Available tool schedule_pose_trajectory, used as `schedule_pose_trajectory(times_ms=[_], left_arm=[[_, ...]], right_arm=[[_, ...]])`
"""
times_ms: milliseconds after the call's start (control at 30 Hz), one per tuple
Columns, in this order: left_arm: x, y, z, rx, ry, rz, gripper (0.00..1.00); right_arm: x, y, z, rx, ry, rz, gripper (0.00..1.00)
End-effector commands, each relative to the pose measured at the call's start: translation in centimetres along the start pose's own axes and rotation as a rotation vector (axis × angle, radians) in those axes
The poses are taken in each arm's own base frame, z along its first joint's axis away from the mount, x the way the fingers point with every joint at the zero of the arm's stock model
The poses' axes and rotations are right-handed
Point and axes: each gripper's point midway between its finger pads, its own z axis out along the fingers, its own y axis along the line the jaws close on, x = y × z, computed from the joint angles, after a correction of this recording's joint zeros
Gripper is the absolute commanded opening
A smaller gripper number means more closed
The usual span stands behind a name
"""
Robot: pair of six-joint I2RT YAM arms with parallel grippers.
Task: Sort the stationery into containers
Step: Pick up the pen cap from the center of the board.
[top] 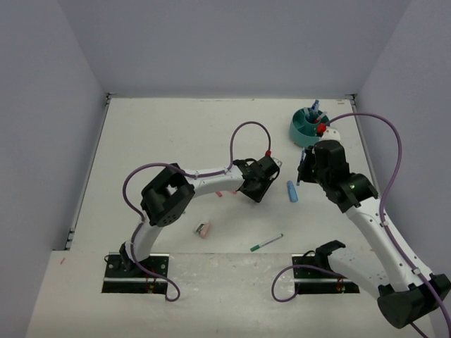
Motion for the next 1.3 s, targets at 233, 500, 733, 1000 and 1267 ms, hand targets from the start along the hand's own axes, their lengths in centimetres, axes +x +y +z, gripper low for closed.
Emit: schedule_pose_trajectory(times_ms=[233, 500, 733, 1000, 1267], left_arm=[[2.4, 1.6, 0.6, -0.125, 0.081, 0.04, 0.3], [0.9, 2.5, -0.7, -0.19, 0.001, -0.045, 0.47], [1.0, 3.5, -1.2, -0.26, -0.045, -0.209, 0.42], [3.1, 3.7, -1.5, -0.282, -0.032, -0.37, 0.39], [3.9, 2.1, -1.4, -0.263, -0.012, -0.415, 0.39]], right_arm=[[-0.7, 0.4, -0.1, -0.023, -0.02, -0.018, 0.0], [-0.5, 0.7, 0.1, -0.036, -0.007, -0.021, 0.0], [-0.6, 0.7, 0.0, -0.038, -0.012, -0.027, 0.0], [-0.6, 0.8, 0.0, -0.045, -0.009, -0.029, 0.0], [-0.7, 0.9, -0.1, -0.05, -0.01, -0.033, 0.0]])
